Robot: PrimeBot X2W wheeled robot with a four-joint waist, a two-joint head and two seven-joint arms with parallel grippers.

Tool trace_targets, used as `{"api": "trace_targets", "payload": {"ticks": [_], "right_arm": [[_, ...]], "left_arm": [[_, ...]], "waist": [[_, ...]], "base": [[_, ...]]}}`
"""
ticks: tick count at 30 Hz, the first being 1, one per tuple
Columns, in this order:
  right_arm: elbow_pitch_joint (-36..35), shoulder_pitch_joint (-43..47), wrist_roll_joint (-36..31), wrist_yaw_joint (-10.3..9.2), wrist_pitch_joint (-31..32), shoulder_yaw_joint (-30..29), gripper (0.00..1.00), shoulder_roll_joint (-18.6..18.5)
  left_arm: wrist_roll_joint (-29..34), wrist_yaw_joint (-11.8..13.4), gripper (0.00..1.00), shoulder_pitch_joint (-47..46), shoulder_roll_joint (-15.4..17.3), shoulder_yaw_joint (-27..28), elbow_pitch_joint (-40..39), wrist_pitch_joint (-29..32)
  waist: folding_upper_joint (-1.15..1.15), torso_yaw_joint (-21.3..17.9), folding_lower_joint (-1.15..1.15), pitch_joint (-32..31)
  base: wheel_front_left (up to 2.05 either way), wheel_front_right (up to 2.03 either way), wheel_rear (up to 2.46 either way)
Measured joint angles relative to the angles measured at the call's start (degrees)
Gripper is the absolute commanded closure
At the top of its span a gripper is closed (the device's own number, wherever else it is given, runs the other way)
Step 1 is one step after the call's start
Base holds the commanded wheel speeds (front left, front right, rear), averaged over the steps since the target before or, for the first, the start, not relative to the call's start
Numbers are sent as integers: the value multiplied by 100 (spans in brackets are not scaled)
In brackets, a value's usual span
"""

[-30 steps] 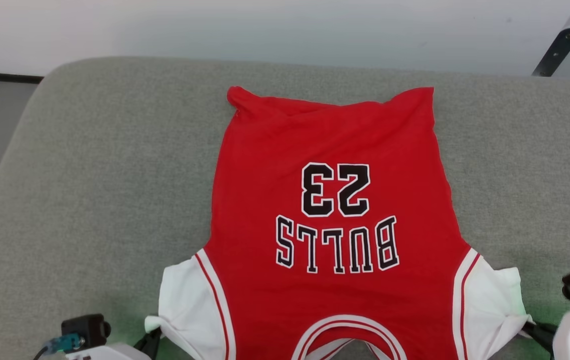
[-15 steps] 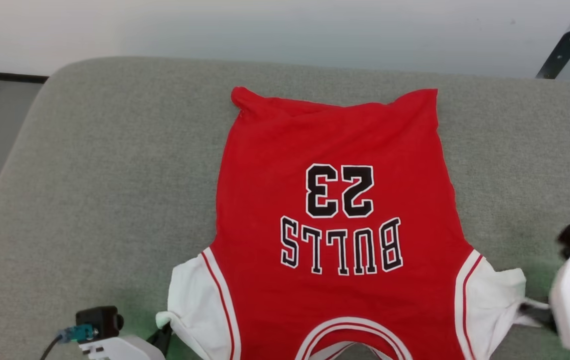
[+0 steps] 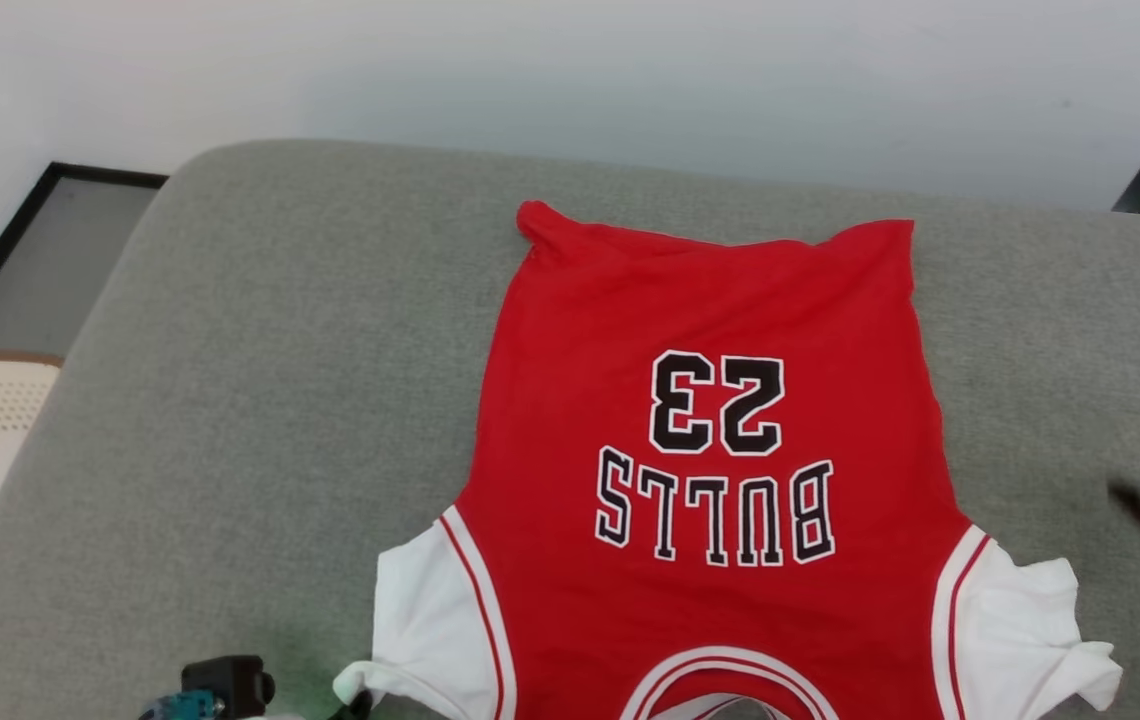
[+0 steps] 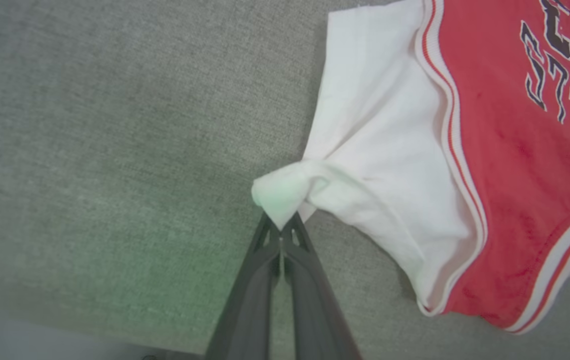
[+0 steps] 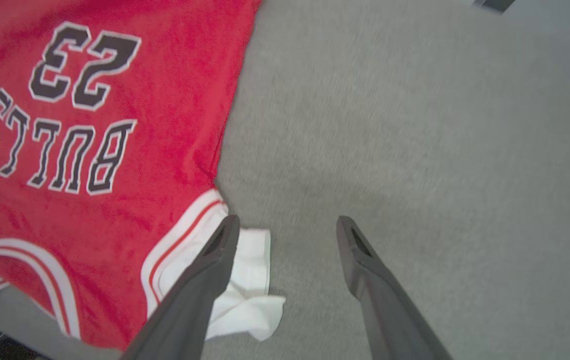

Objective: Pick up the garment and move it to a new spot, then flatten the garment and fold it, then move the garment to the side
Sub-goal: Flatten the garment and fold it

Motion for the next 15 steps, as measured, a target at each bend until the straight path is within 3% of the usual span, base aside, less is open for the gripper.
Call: {"api": "trace_targets", "payload": {"ticks": [4,9,12,15], "right_arm": [[-51,-534,-427,0,-1236,185,0,96],[754,-1326,-917,0,-2621,545,0,208],[1381,-1928,-1093,0,-3198,748,0,246],[2102,-2559,-1259,0,-3350,967,0,227]], "left_arm": [[100,-57,100,-48,-8,-36,-56,-59],[258,-110,100,-269,-44,-18,-156,-264],[350,-159,100,-425,-100,-15,-232,-356],[449,-222,100,-624,-169,-49,-265,-382]], "waist": [[0,100,0,36],[0,176,0,203],[0,225,0,352],[0,287,0,538]], "base": [[0,0,0],[0,0,0],[0,0,0],[0,0,0]]}}
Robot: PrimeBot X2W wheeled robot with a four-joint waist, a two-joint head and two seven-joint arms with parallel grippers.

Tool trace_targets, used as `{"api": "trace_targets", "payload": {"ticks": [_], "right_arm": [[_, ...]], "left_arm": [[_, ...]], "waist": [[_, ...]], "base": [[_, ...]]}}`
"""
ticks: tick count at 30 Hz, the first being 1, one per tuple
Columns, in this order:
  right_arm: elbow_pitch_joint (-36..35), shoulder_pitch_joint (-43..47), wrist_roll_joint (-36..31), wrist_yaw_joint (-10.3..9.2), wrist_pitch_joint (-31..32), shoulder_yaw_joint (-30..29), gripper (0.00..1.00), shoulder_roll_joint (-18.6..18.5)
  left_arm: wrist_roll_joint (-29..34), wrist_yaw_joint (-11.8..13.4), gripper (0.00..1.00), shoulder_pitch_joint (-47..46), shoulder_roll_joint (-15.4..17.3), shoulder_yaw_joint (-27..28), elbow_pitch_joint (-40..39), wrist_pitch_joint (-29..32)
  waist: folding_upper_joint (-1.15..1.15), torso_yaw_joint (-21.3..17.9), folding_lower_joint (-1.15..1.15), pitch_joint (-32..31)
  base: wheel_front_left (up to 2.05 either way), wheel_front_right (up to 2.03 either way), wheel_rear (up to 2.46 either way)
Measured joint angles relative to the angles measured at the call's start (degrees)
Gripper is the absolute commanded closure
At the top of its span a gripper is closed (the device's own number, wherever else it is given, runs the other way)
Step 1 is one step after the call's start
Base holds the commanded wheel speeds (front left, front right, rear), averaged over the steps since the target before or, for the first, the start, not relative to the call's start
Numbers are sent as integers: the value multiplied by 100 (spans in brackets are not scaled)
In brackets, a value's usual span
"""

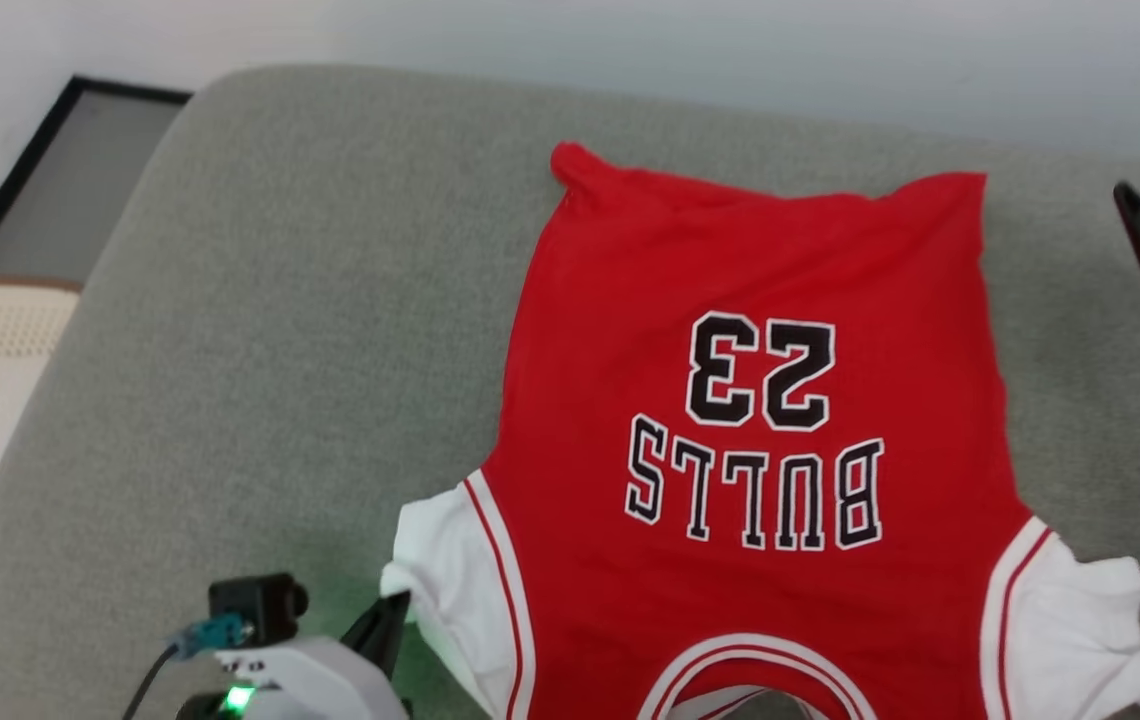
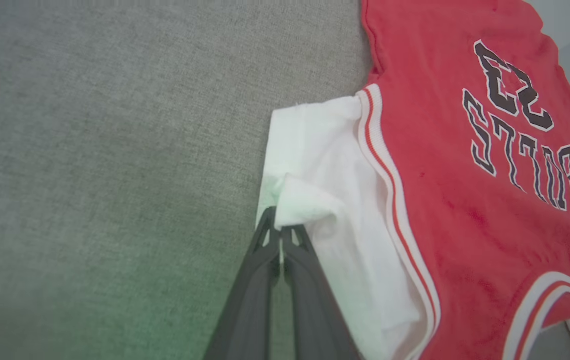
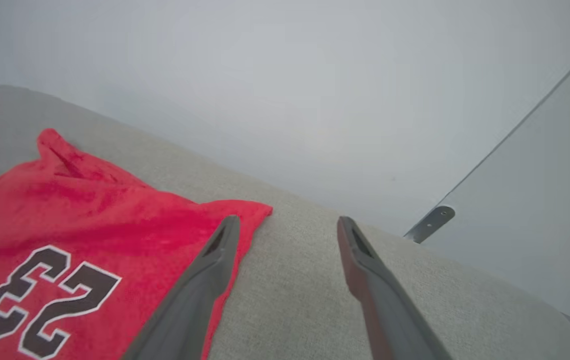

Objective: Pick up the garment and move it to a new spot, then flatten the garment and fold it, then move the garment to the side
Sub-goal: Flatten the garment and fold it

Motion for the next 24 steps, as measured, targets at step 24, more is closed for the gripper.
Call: {"api": "trace_targets", "payload": {"ticks": [24], "right_arm": [[3997,-3550,637,0,2639,1522,0,-158]], "left_arm": [[202,-1113,100,-1307,-990,-347,857,-254]], "waist": [[0,1051,0,1589]], "base": [[0,0,0]]}}
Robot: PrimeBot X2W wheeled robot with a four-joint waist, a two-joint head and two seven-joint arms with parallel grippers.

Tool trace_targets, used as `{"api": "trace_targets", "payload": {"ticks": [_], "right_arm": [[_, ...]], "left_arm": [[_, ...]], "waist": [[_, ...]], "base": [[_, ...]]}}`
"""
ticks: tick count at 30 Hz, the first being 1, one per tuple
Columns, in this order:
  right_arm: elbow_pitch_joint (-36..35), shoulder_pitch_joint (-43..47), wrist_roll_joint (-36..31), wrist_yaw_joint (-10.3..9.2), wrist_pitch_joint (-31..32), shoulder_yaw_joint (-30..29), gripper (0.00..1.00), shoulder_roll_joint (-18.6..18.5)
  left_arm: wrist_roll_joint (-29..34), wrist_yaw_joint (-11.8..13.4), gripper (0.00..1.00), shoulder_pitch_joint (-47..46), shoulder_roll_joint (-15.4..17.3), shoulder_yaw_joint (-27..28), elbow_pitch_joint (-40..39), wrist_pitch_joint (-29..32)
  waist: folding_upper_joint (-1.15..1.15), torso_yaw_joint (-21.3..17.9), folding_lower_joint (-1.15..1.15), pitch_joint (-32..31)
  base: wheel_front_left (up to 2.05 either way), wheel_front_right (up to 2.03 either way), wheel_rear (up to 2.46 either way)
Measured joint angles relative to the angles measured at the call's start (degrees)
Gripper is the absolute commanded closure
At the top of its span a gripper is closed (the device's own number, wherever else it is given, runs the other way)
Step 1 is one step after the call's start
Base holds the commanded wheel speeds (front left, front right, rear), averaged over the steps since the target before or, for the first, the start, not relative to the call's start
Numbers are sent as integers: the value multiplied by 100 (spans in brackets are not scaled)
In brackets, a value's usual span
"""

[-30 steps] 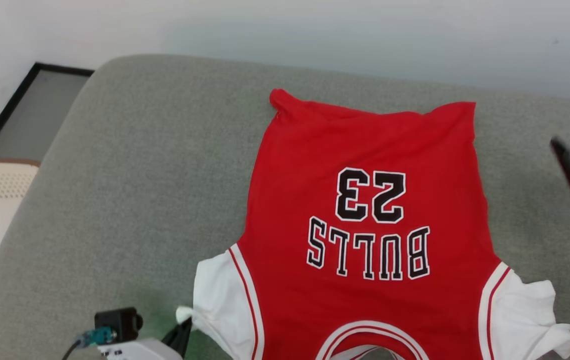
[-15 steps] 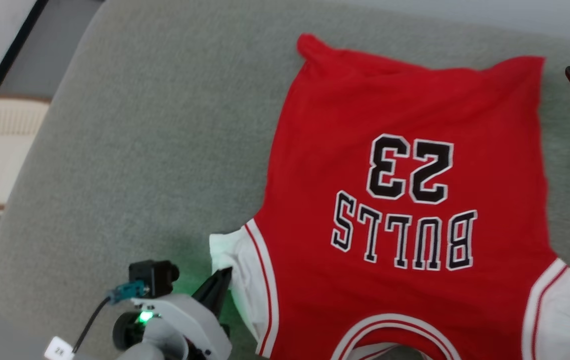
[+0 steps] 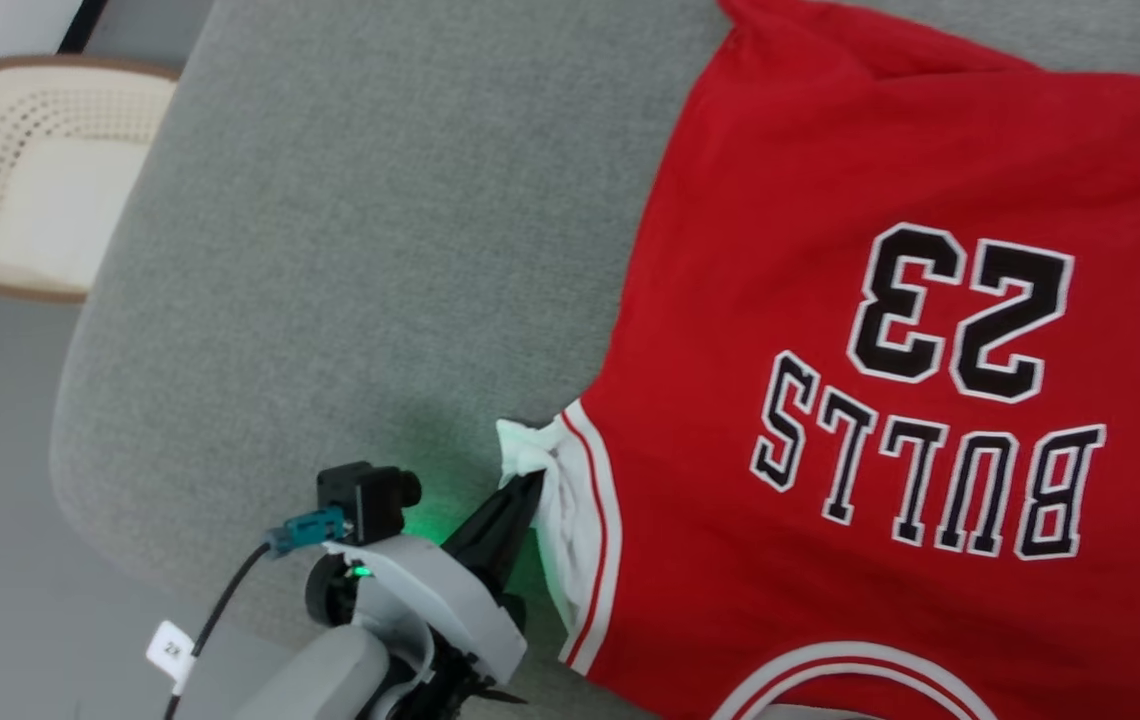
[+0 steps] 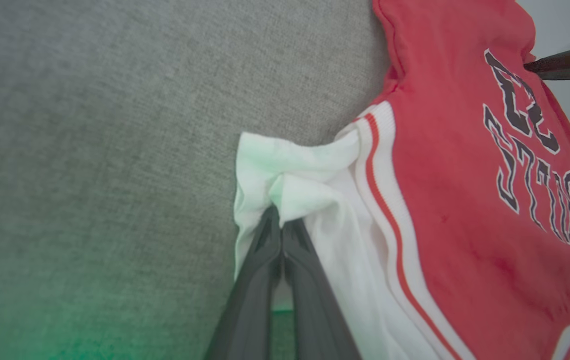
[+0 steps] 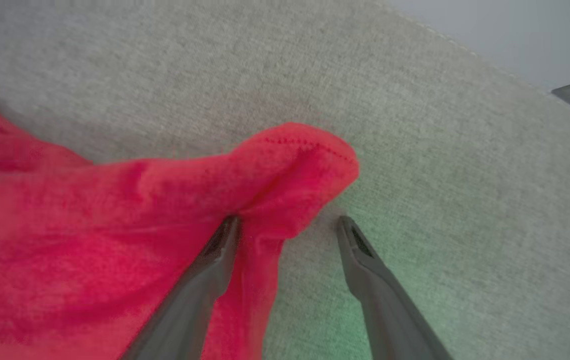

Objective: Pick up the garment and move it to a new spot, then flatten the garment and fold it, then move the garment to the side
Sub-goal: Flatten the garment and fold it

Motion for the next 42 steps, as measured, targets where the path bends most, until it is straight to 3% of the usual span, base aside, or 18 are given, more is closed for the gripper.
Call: {"api": "trace_targets", "payload": {"ticks": [4,6,14,22,33,42], "right_arm": [[531,-328,-226,-1,264,-131,0,41],[700,-450,-355,-3,305,-152,100,86],[1000,-542,-621,-7,-332,-282,100,389],[923,-133,-356,0,-634,-100,100,334],[-286,1346,716,1,-570,430,100,-280],[-1886,3088,1533,2,-423,134,100,-811]], "left_arm": [[-8,-154,100,-100,-131,-34,168,-64],[-10,-205,100,-132,-179,-38,237,-81],[-71,-281,100,-178,-237,-1,470,-170],[-165,-192,100,-16,-23,136,537,-177],[-264,290,100,411,497,321,254,-100],[-310,630,100,688,842,419,-116,31]], "waist": [[0,165,0,141],[0,228,0,183],[0,205,0,70],[0,-132,0,-310],[0,-876,0,-833],[0,-1484,0,-1164]], "base": [[0,0,0],[0,0,0],[0,0,0],[0,0,0],[0,0,0],[0,0,0]]}}
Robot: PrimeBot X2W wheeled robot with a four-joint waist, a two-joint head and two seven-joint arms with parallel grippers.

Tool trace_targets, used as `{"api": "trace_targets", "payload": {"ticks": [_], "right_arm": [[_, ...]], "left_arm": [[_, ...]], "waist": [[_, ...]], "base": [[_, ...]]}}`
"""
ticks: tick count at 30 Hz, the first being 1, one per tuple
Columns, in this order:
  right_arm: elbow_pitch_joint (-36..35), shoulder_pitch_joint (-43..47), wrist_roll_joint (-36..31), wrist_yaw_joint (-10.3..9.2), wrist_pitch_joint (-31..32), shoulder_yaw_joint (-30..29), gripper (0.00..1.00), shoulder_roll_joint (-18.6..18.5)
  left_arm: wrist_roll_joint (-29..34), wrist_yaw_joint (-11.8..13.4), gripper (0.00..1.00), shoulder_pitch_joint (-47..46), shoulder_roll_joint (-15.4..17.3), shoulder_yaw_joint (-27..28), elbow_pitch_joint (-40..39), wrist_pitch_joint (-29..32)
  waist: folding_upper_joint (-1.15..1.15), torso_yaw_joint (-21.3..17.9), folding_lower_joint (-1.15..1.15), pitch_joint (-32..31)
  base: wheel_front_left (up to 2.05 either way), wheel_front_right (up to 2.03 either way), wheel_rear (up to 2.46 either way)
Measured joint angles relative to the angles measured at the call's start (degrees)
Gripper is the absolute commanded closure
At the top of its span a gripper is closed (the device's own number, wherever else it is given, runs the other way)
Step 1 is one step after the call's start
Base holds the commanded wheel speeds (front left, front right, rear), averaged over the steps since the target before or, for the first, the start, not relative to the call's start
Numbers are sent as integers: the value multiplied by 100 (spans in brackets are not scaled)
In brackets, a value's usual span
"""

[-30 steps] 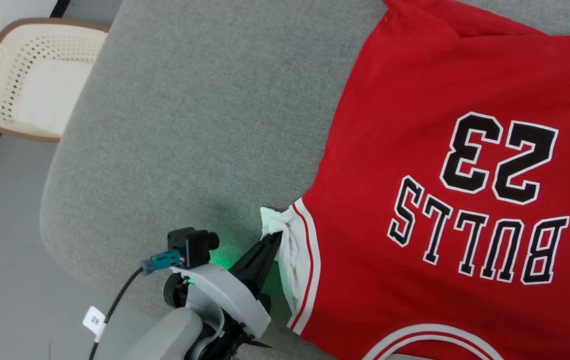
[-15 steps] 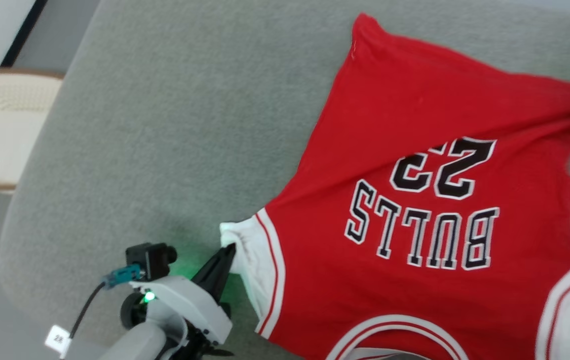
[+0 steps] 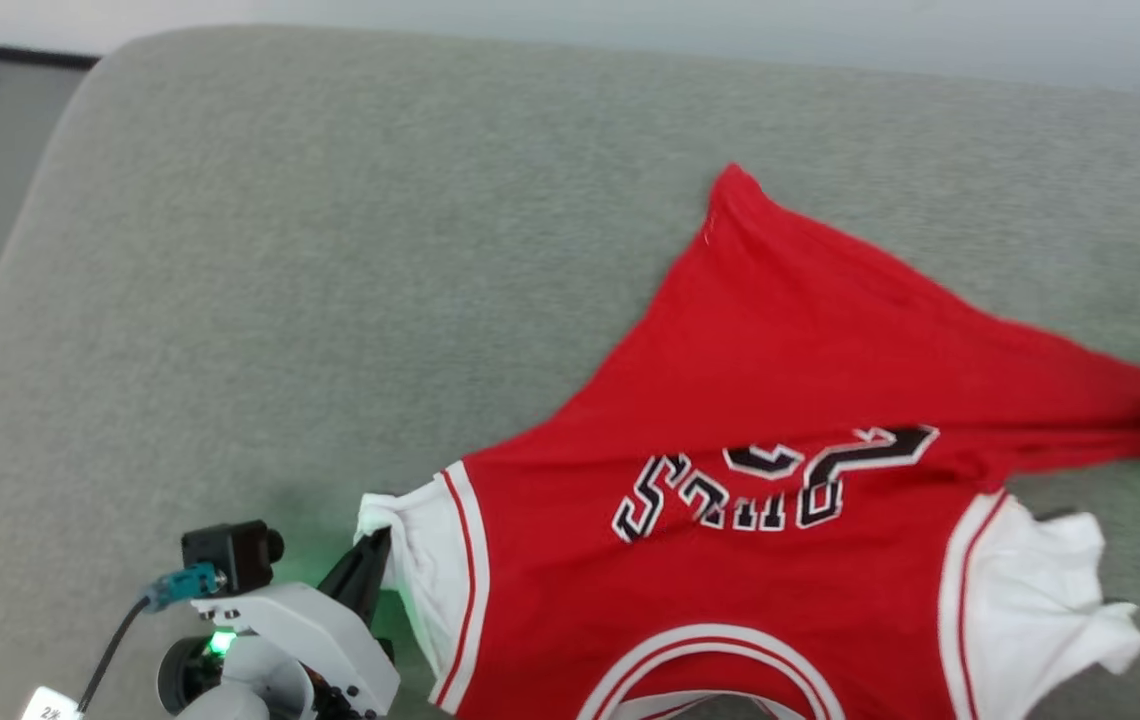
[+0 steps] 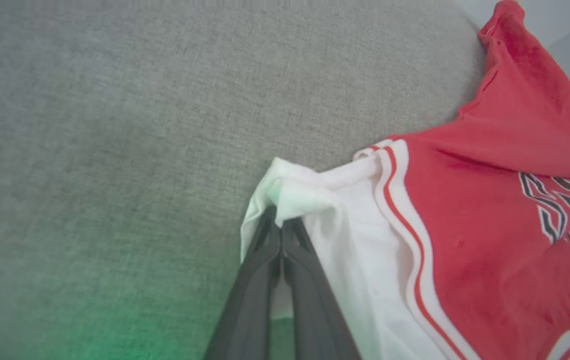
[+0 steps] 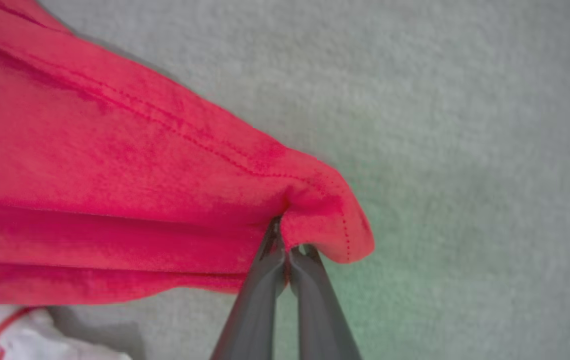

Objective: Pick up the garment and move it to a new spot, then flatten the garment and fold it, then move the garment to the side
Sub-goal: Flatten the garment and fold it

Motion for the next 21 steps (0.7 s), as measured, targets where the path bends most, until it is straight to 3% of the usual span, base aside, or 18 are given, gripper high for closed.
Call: {"api": "trace_targets", "payload": {"ticks": [4,8,14,21], "right_arm": [[-545,821,75,0,25,-531,100,-164],[-1066,1642,116,0,102,-1182,100,-69],[-1726,2496,-223,-1,309,-2052,100,422],[-1937,2629,-811,-3,580,-2539,100,1015]], "left_arm": [[3,80,100,42,70,-8,-178,59],[9,154,100,63,145,-15,-324,121],[71,247,100,52,238,-54,-500,233],[113,285,100,-5,315,-99,-577,355]], "waist": [[0,-247,0,-78],[0,-459,0,-112],[0,-662,0,-57],[0,-746,0,38]], "base": [[0,0,0],[0,0,0],[0,0,0],[0,0,0]]}}
